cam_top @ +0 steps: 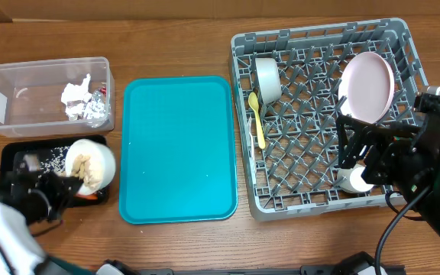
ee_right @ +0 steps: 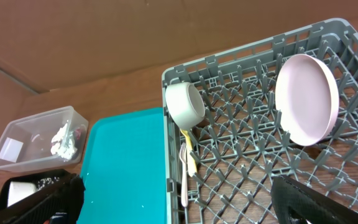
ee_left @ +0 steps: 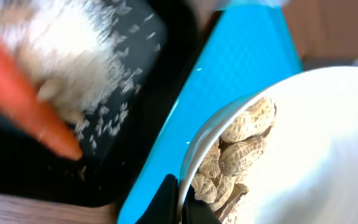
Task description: Sort waste into correct bins and load items into the dishwasher rack
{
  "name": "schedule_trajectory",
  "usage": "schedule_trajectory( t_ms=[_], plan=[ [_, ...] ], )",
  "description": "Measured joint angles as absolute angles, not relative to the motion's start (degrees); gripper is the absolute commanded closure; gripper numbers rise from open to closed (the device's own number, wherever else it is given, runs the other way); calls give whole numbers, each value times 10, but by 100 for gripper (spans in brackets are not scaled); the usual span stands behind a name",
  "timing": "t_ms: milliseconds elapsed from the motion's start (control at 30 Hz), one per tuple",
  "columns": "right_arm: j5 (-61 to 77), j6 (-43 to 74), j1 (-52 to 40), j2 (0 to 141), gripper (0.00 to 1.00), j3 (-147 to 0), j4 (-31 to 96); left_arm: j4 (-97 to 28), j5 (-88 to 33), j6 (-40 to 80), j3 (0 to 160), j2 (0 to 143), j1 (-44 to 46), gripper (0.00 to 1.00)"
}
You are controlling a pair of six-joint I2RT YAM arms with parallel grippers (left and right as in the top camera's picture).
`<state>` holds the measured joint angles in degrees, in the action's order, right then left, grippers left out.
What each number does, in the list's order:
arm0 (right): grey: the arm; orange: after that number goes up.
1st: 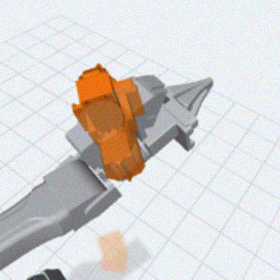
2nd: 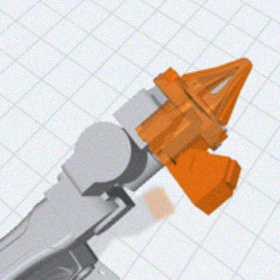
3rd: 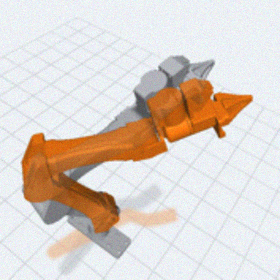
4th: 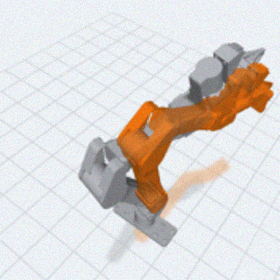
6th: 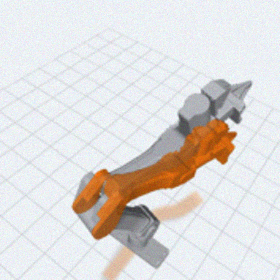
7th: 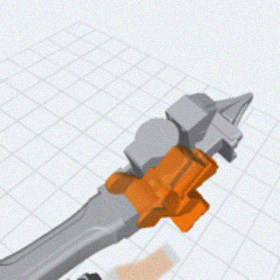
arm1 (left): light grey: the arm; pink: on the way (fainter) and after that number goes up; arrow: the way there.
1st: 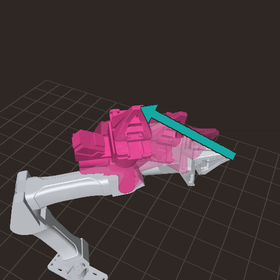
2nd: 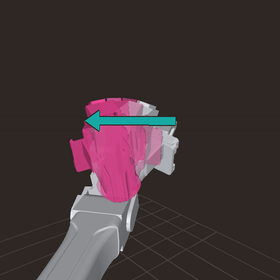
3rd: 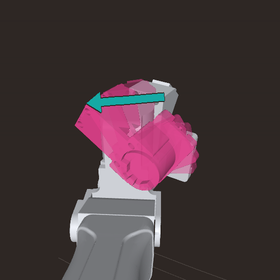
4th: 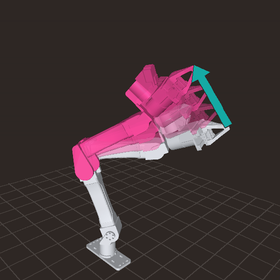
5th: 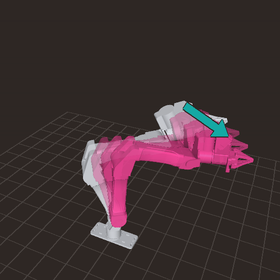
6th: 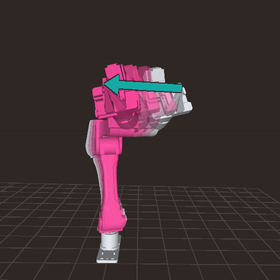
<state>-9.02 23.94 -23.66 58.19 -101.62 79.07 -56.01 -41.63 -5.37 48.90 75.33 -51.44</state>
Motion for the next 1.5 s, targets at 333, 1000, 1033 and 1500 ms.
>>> schedule_trajectory(
  t_ms=[333, 1000, 1033, 1500],
  plan=[
    [-90, 240, -237, 583, 0, -1016, 791, -540, -105, 61, 551, 667, -129, 96],
    [-90, 240, -237, 583, 0, -1016, 791, -451, 14, 99, 551, 872, 8, 84],
    [-90, 240, -237, 583, 0, -1016, 791, -450, 14, 99, 551, 873, 8, 81],
    [-90, 240, -237, 584, 0, -1016, 790, -617, 32, 82, 665, 875, 8, 43]
  ],
)
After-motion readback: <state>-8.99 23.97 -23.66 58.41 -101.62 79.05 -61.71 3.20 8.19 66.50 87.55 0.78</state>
